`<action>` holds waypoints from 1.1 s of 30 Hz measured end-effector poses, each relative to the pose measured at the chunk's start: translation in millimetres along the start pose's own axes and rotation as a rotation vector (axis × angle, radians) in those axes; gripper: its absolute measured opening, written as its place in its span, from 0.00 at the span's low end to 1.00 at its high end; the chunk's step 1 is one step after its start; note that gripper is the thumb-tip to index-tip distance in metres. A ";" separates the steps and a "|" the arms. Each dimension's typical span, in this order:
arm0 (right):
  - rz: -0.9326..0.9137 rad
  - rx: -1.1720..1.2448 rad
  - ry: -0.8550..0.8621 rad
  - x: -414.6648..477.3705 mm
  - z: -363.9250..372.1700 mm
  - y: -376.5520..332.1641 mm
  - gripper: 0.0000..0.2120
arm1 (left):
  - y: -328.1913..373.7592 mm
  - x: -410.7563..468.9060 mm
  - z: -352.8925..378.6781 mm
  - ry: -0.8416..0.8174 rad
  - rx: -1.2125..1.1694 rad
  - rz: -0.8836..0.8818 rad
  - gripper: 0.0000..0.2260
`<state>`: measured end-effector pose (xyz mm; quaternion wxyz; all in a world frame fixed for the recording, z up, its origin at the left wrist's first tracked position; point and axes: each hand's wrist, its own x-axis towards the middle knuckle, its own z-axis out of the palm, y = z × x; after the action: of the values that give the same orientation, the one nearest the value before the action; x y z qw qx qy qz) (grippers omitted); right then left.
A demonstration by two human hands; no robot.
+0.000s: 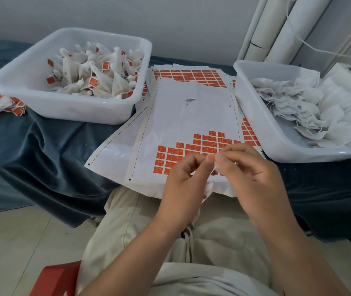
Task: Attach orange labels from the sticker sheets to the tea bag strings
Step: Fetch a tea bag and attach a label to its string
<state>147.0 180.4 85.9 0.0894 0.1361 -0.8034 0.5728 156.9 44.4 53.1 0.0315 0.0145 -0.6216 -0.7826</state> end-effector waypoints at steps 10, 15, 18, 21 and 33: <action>0.137 0.041 0.054 9.1 -11.1 11.4 0.07 | -2.2 -1.4 -1.2 0.045 0.029 -0.022 0.11; 0.160 0.033 -0.036 10.2 -16.4 8.4 0.08 | -0.3 -2.5 -1.0 0.078 0.083 0.014 0.12; 0.166 -0.032 -0.138 9.3 -18.4 9.6 0.05 | -0.3 -2.3 -1.5 0.095 0.104 0.035 0.11; 0.135 -0.060 -0.104 9.3 -17.9 9.1 0.04 | -1.6 -1.9 -1.7 0.104 0.104 0.036 0.11; -0.105 -0.332 -0.021 7.4 -12.0 11.8 0.05 | -4.0 -1.4 0.5 0.091 0.171 0.043 0.11</action>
<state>136.1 194.5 81.5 0.1320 0.1675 -0.8795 0.4254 158.1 45.9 49.2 0.0754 0.0392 -0.6842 -0.7243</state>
